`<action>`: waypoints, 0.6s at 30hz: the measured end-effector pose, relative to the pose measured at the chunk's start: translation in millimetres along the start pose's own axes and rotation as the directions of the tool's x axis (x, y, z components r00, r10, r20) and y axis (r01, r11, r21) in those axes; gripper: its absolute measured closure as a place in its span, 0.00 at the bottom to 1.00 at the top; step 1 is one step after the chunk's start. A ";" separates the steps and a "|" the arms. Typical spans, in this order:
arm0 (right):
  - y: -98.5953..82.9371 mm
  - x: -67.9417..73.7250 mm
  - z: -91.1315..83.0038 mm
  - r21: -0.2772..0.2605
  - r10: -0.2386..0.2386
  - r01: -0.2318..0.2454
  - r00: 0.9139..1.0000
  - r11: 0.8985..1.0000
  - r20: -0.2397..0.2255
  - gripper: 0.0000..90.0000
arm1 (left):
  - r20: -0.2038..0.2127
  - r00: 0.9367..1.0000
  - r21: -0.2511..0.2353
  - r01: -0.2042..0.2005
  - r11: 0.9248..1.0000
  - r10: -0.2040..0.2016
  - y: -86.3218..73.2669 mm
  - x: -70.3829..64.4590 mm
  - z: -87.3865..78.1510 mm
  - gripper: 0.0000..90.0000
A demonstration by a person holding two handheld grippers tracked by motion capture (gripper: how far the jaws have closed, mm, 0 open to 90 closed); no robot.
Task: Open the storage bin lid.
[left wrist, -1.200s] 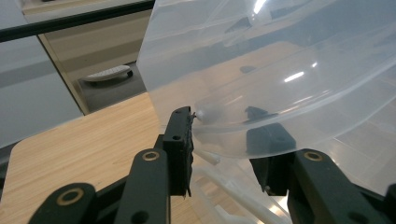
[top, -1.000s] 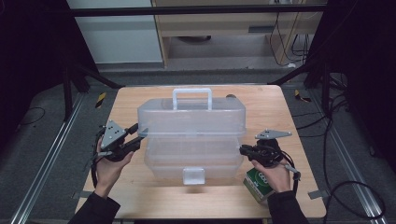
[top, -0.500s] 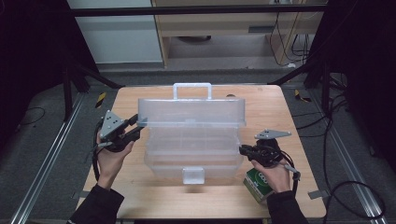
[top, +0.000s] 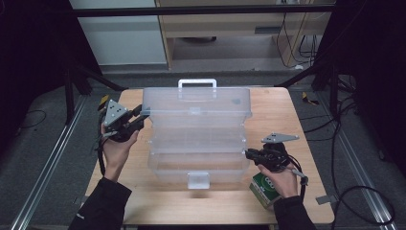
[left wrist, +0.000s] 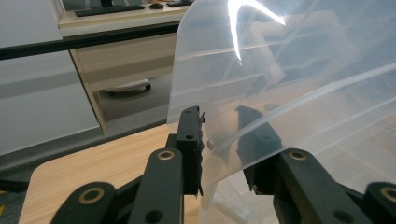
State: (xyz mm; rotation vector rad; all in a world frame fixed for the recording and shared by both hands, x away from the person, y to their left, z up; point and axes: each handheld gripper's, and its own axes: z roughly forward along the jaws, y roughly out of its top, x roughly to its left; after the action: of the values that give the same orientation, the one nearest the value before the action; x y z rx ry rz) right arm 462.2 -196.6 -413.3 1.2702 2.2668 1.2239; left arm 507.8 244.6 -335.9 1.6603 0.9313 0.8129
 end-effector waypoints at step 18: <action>0.3 -0.1 0.0 0.001 -0.004 0.004 1.000 1.000 0.000 0.88 | -0.030 0.999 0.011 0.035 0.999 -0.035 10.9 7.3 16.3 0.84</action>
State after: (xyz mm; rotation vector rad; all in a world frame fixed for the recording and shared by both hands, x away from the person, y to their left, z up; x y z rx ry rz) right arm 462.5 -196.6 -413.1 1.2657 2.2692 1.2222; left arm 527.4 241.9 -328.9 1.6412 0.9846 0.8116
